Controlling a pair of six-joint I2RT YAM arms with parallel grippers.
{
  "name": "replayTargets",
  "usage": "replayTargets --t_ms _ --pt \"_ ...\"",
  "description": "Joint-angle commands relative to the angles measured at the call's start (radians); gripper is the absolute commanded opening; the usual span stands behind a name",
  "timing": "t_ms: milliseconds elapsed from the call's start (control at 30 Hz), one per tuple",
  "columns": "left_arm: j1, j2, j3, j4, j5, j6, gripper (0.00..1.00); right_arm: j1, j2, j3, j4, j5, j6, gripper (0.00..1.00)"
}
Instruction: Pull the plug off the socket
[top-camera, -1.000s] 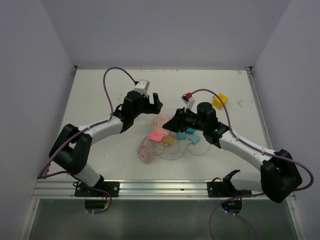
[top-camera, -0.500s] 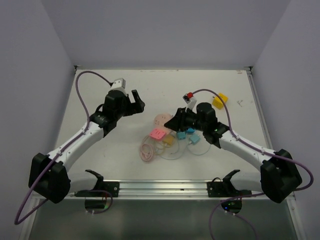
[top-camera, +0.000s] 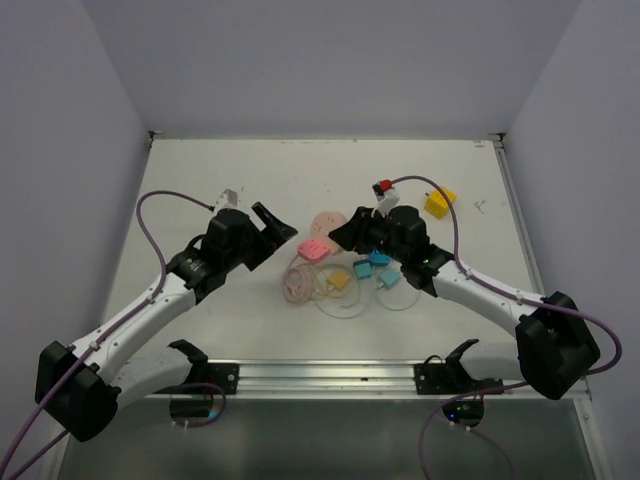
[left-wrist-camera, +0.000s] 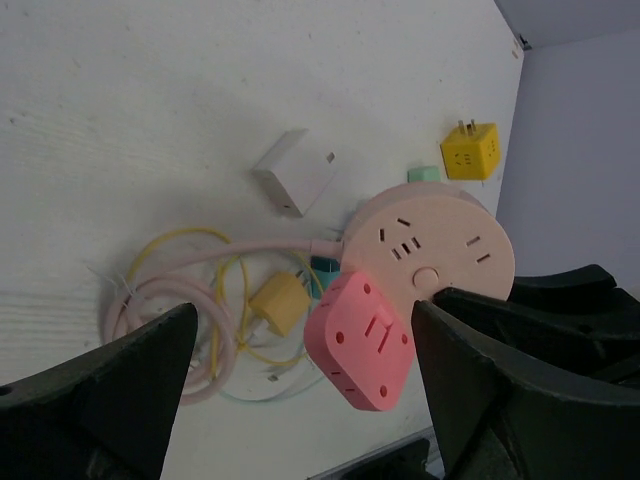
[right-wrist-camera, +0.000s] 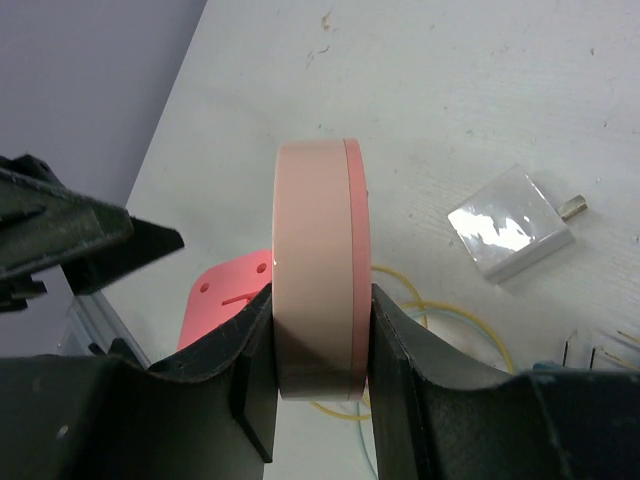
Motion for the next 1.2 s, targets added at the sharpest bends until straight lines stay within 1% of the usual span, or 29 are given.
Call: replayTargets --t_ms 0,67,167,300,467,567,600,667,700,767,800,867,900,1000,1133,1167 --pt "-0.041 -0.003 -0.030 0.076 -0.009 -0.163 0.89 0.021 0.011 0.018 0.172 0.121 0.054 0.00" --pt "-0.057 0.008 -0.037 0.125 -0.013 -0.184 0.87 0.027 0.021 0.018 0.190 0.135 0.077 0.00" --pt "-0.074 0.040 -0.019 0.146 -0.035 -0.192 0.83 0.041 0.036 0.012 0.222 0.150 0.111 0.00" --pt "-0.097 0.072 -0.014 0.182 -0.047 -0.204 0.74 0.064 0.038 -0.017 0.270 0.182 0.150 0.00" --pt "-0.127 0.117 -0.013 0.203 -0.050 -0.247 0.65 0.091 0.035 -0.037 0.313 0.230 0.165 0.00" --pt "-0.135 0.125 -0.014 0.217 -0.059 -0.262 0.56 0.107 0.038 -0.042 0.324 0.242 0.163 0.00" --pt "-0.138 0.126 -0.011 0.219 -0.062 -0.265 0.51 0.110 0.039 -0.047 0.327 0.253 0.163 0.00" --pt "-0.140 0.129 -0.010 0.222 -0.064 -0.268 0.45 0.120 0.042 -0.053 0.336 0.264 0.173 0.00" --pt "-0.141 0.132 -0.007 0.222 -0.064 -0.271 0.38 0.126 0.045 -0.059 0.341 0.274 0.176 0.00" --pt "-0.144 0.134 -0.010 0.219 -0.064 -0.282 0.31 0.134 0.047 -0.062 0.344 0.287 0.176 0.00" --pt "-0.144 0.134 -0.011 0.219 -0.065 -0.285 0.24 0.142 0.050 -0.062 0.344 0.291 0.174 0.00" --pt "-0.144 0.132 -0.017 0.211 -0.064 -0.299 0.17 0.150 0.051 -0.064 0.341 0.307 0.162 0.00" --pt "-0.146 0.128 -0.021 0.209 -0.064 -0.304 0.11 0.154 0.051 -0.070 0.338 0.314 0.160 0.00" --pt "-0.146 0.112 -0.034 0.206 -0.067 -0.321 0.00 0.159 0.050 -0.090 0.333 0.353 0.151 0.00" --pt "-0.146 0.083 -0.036 0.193 -0.081 -0.331 0.00 0.159 0.041 -0.114 0.289 0.405 0.101 0.00" --pt "-0.144 0.077 -0.034 0.180 -0.091 -0.333 0.00 0.159 0.039 -0.125 0.279 0.440 0.101 0.00"
